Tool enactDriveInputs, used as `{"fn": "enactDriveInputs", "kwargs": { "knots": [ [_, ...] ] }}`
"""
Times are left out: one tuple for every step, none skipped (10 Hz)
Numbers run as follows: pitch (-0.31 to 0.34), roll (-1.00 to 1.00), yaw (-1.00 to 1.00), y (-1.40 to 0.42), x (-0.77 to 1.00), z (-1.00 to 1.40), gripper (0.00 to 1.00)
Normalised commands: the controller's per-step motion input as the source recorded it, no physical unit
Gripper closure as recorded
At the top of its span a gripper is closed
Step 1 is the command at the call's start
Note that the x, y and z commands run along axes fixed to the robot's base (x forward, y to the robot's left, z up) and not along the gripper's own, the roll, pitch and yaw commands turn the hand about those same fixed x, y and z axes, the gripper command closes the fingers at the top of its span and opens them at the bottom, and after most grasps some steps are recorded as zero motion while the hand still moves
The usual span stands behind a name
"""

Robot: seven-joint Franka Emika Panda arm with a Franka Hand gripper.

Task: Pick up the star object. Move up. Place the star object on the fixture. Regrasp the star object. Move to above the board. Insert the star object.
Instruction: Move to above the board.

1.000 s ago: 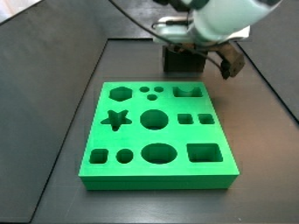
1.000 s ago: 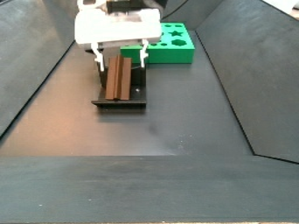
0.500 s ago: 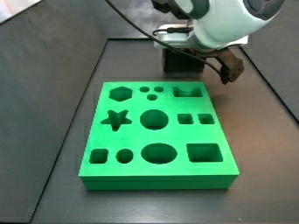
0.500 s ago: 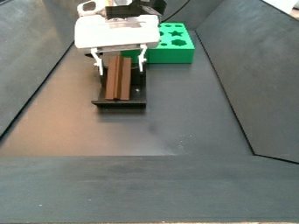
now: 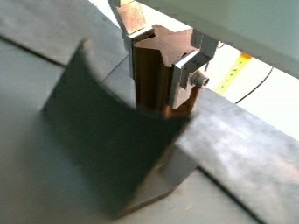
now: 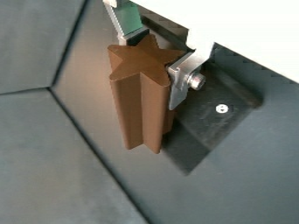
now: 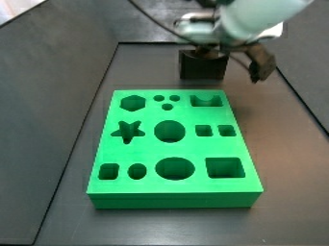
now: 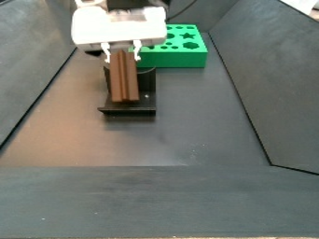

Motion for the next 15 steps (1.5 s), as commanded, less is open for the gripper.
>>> {"fn": "enactDriveInputs", "kwargs": {
  "knots": [
    [0.11,-0.04,0.03,0.09,0.26,1.0,1.0],
    [0.131,-0.04,0.05,0.08,0.25,1.0,1.0],
    [0.136,-0.04,0.07,0.08,0.24,1.0,1.0],
    [0.132,-0.04,0.09,0.07,0.23,1.0,1.0],
    [0.127,-0.04,0.1,0.06,0.22,1.0,1.0],
    [0.117,-0.04,0.11,0.05,0.2,1.0,1.0],
    [0.107,-0.04,0.11,0.05,0.19,1.0,1.0],
    [0.096,-0.04,0.12,0.04,0.18,1.0,1.0],
    [0.081,-0.04,0.12,0.03,0.17,1.0,1.0],
    [0.074,-0.04,0.11,0.02,0.15,1.0,1.0],
    [0.071,-0.04,0.1,0.01,0.11,0.83,1.0],
    [0.06,-0.04,0.1,0.0,0.06,0.6,1.0],
    [0.054,-0.05,0.09,0.0,0.05,0.48,1.0],
    [0.047,-0.05,0.08,0.0,0.03,0.26,1.0],
    [-0.084,-1.0,-0.11,-1.0,-0.75,0.29,1.0]
  ]
}}
